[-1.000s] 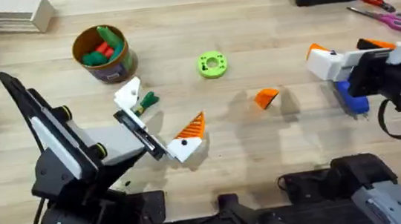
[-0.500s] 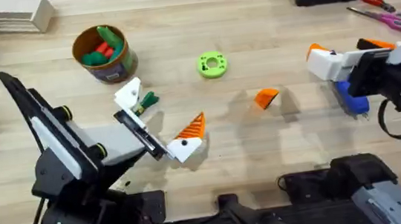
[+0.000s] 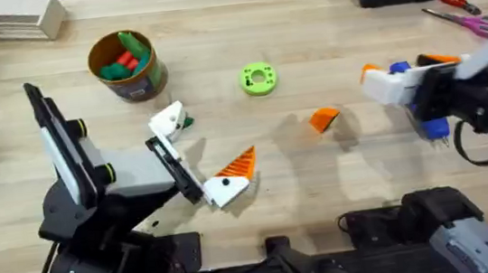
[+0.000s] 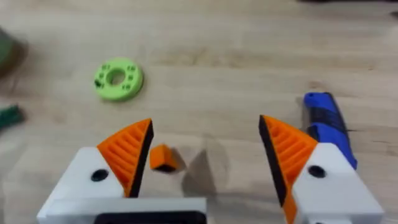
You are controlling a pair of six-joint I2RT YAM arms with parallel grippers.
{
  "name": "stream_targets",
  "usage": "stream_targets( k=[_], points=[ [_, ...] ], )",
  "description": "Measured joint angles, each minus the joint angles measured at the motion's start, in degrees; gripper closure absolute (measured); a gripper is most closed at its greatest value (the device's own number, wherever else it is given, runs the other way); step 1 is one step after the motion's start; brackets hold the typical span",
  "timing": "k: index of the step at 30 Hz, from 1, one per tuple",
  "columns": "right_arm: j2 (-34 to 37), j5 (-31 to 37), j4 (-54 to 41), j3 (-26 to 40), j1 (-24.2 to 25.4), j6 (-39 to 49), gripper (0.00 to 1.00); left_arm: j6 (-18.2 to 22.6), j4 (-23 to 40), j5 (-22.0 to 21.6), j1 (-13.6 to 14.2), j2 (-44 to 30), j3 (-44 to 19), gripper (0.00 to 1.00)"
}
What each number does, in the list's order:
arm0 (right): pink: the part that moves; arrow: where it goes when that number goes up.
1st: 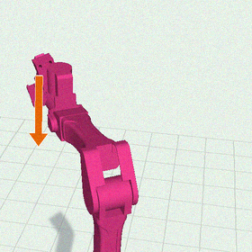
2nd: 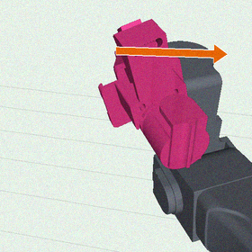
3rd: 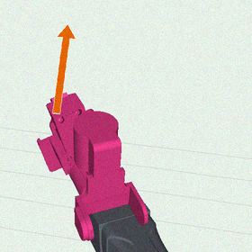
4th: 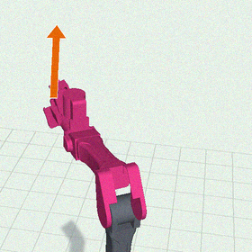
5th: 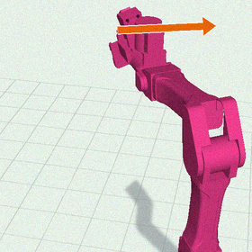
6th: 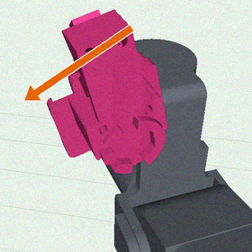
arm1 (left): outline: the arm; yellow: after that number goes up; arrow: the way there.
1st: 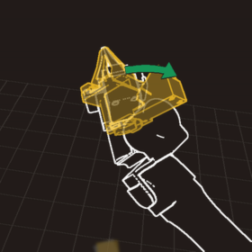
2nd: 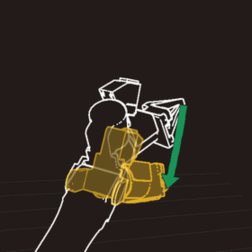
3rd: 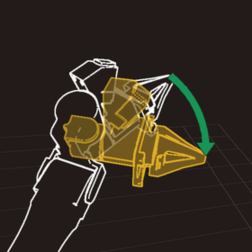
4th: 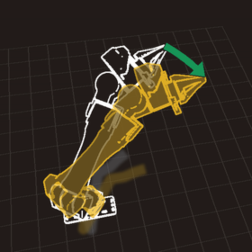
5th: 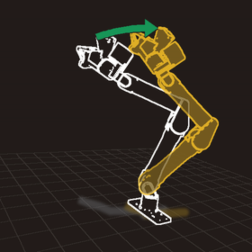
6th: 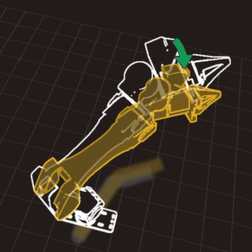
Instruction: Pick up the gripper from the table and insert it into the empty holder that is missing its gripper. Then pick up a screw, insert it into the mounting hole, and use the screwdriver to tighten it. Finally, clean up the table by picking up the vegetable and placing it into the bucket.
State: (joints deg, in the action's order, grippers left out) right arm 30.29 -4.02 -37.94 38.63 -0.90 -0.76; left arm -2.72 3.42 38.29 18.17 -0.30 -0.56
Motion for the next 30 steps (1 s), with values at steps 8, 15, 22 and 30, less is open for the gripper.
stream_targets(
  k=[8,15,22,30],
  points=[
    [24.0,0.1,-14.8,13.0,-11.9,8.6,0.012,-3.4,0.1,2.6,0.0,0.0,0.0,0.014],
    [34.7,1.6,-15.9,13.4,-17.0,9.8,0.012,-3.8,0.1,2.7,0.0,0.0,0.0,0.014],
    [39.5,1.7,-15.4,13.4,-17.7,10.1,0.195,-3.8,0.1,2.7,0.0,0.0,0.0,0.014],
    [41.8,1.8,-14.6,13.4,-17.7,10.1,0.281,-3.8,0.1,2.7,0.0,0.0,0.0,0.014]
  ],
)
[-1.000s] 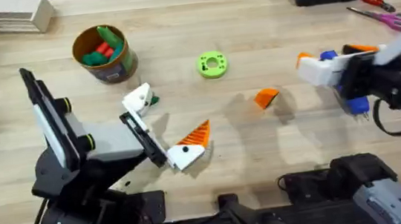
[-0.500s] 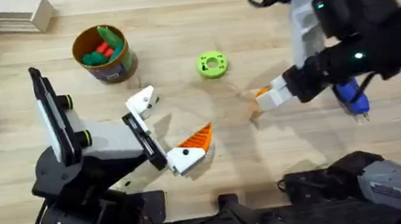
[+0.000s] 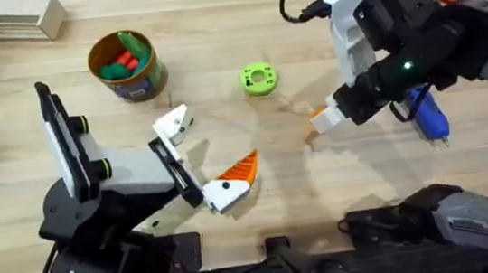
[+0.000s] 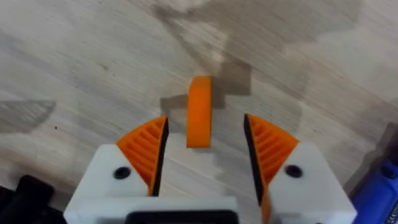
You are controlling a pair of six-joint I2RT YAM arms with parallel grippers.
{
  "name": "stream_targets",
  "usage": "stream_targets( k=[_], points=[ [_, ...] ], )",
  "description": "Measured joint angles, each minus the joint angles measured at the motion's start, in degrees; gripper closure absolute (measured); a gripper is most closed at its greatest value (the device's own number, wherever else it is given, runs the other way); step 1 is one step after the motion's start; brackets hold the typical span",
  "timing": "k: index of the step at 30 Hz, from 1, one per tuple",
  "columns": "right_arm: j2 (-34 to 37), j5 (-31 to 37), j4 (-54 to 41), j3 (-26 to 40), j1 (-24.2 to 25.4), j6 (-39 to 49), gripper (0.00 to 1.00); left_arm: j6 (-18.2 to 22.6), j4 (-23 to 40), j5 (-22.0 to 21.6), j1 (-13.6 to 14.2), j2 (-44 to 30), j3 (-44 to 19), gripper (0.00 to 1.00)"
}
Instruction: Pick up the gripper from the table and insert it into the empty holder that is missing its gripper. Then pick up a screw, insert it into the mounting hole, and use the screwdriver to tighten it. Finally, clean up the table by picking up the vegetable and placing it into the bucket.
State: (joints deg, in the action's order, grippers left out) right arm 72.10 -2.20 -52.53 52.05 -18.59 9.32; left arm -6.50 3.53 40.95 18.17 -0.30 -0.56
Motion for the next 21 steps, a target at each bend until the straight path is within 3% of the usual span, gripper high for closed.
stream_targets(
  k=[9,11,14,15,21],
  points=[
    [1.4,0.0,0.2,0.0,0.0,0.0,0.490,0.0,0.0,0.0,0.0,0.0,0.0,0.014],
    [2.2,0.0,0.5,0.0,0.0,0.0,0.612,0.0,0.0,0.0,0.0,0.0,0.0,0.014],
    [2.6,0.0,1.2,0.0,0.0,0.1,0.925,0.0,0.0,0.0,0.0,0.0,0.0,0.014],
    [2.5,0.0,1.2,0.1,0.0,0.0,0.973,0.0,0.0,0.0,0.0,0.0,0.0,0.015],
    [0.5,0.0,-3.3,2.2,0.0,-0.1,0.984,0.0,0.0,0.0,0.0,0.0,0.0,0.014]
  ],
)
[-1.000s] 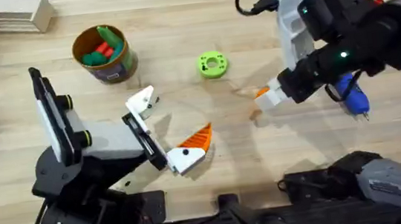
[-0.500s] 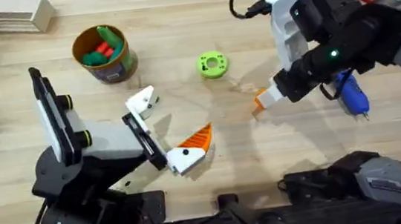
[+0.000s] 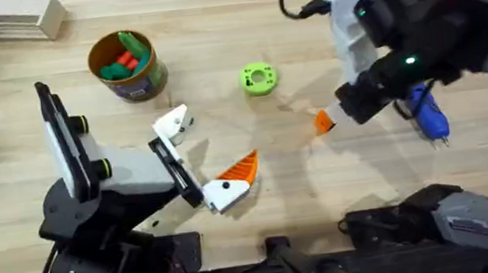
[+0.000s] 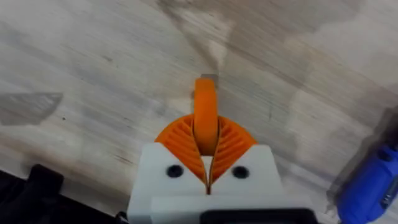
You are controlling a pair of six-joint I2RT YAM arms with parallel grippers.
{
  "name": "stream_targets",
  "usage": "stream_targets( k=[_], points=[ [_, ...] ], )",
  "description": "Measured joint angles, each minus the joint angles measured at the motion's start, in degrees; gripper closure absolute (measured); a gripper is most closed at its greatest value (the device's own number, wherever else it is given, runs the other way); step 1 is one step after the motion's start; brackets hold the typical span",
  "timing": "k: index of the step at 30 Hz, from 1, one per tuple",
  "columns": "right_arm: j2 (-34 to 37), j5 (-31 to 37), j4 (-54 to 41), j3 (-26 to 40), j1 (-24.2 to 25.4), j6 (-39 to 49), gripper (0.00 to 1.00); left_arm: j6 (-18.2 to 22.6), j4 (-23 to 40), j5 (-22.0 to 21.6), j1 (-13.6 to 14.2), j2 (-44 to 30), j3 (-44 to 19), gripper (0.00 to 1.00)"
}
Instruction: Pick up the gripper from the table and insert it into the empty holder that is missing its gripper. Then pick up a screw, insert it into the mounting hole, and use the screwdriver to tighten it. Finally, clean up the table by picking up the vegetable and placing it into the bucket.
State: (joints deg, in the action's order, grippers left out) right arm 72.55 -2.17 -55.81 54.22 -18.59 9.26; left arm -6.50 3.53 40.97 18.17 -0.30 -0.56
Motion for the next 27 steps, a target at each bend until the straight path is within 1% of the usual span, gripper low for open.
stream_targets(
  k=[4,5,7,9,11,13,16,17,23,27],
  points=[
    [-6.7,-0.4,-1.7,2.4,0.6,0.0,0.984,0.0,0.0,0.0,0.0,0.0,0.0,0.014],
    [-8.7,-1.0,-1.6,2.7,1.1,0.0,0.984,0.0,0.0,0.0,0.0,0.0,0.0,0.014],
    [-13.0,-4.5,-0.3,2.8,3.7,0.0,0.985,0.0,0.0,0.0,0.0,0.0,0.0,0.014],
    [-15.8,-9.9,3.3,2.5,6.8,-0.1,0.985,0.0,0.0,0.0,0.0,0.0,0.0,0.014],
    [-17.2,-17.8,10.2,1.2,9.8,-1.5,0.985,0.0,0.0,0.0,0.0,0.0,0.0,0.014],
    [-16.9,-26.3,17.4,-1.1,11.5,-3.9,0.985,0.0,0.0,0.0,0.0,0.0,0.0,0.013],
    [-13.1,-38.6,27.2,-5.2,11.9,-10.1,0.985,0.0,0.0,0.0,0.0,0.0,0.0,0.014],
    [-7.1,-48.7,31.3,-7.5,10.9,-17.1,0.985,0.0,0.0,0.0,0.0,0.0,0.0,0.014],
    [5.0,-65.8,36.5,-8.0,6.5,-26.8,0.985,0.0,0.0,0.0,0.0,0.0,0.0,0.014],
    [11.6,-72.5,41.7,-8.0,3.3,-32.5,0.985,0.0,0.0,0.0,0.0,0.0,0.0,0.014]
  ],
)
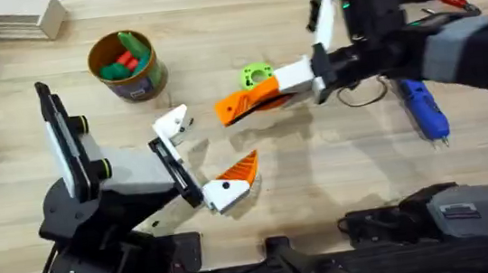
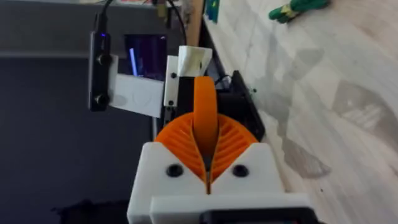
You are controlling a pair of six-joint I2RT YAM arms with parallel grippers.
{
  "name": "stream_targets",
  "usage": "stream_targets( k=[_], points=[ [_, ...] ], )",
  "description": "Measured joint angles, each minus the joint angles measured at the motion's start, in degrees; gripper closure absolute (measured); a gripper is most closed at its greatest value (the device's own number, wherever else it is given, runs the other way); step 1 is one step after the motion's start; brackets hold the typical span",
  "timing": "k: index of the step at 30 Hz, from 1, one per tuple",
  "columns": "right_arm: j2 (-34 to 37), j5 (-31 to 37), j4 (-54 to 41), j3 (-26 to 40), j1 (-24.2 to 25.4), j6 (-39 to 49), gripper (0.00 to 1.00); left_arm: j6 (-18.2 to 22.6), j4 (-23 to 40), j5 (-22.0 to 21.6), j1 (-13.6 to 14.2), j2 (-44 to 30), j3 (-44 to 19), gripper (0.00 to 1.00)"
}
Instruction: Pick up the gripper from the table and insert it into the empty holder that is missing its gripper. Then pick up a screw, insert it into the mounting hole, and use the screwdriver to tighten it. Finally, clean up the table by picking up the vegetable and placing it into the bucket.
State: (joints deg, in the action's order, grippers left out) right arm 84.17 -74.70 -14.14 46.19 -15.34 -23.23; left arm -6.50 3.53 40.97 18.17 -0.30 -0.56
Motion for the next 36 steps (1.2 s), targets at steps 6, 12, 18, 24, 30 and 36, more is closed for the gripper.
stream_targets(
  k=[6,12,18,24,30,36],
  points=[
    [4.9,-3.5,11.6,0.0,-4.3,-9.2,0.985,0.0,0.0,0.0,0.0,0.0,0.0,0.014],
    [5.8,-3.0,19.2,0.0,-6.9,-17.5,0.985,0.0,0.0,0.0,0.0,0.0,0.0,0.014],
    [5.8,-0.7,20.1,0.0,-9.2,-20.6,0.985,0.0,0.0,0.0,0.0,0.0,0.0,0.014],
    [8.0,-0.3,27.6,0.0,-10.9,-25.0,0.985,0.0,0.0,-0.3,-0.1,0.0,0.0,0.014],
    [11.0,-0.3,35.8,0.0,-11.9,-30.5,0.986,0.0,0.0,-2.1,-0.6,0.0,0.0,0.014],
    [14.5,-0.4,42.3,0.0,-13.9,-35.3,0.987,-1.4,0.1,-1.1,-0.4,0.0,0.0,0.014]
  ],
)
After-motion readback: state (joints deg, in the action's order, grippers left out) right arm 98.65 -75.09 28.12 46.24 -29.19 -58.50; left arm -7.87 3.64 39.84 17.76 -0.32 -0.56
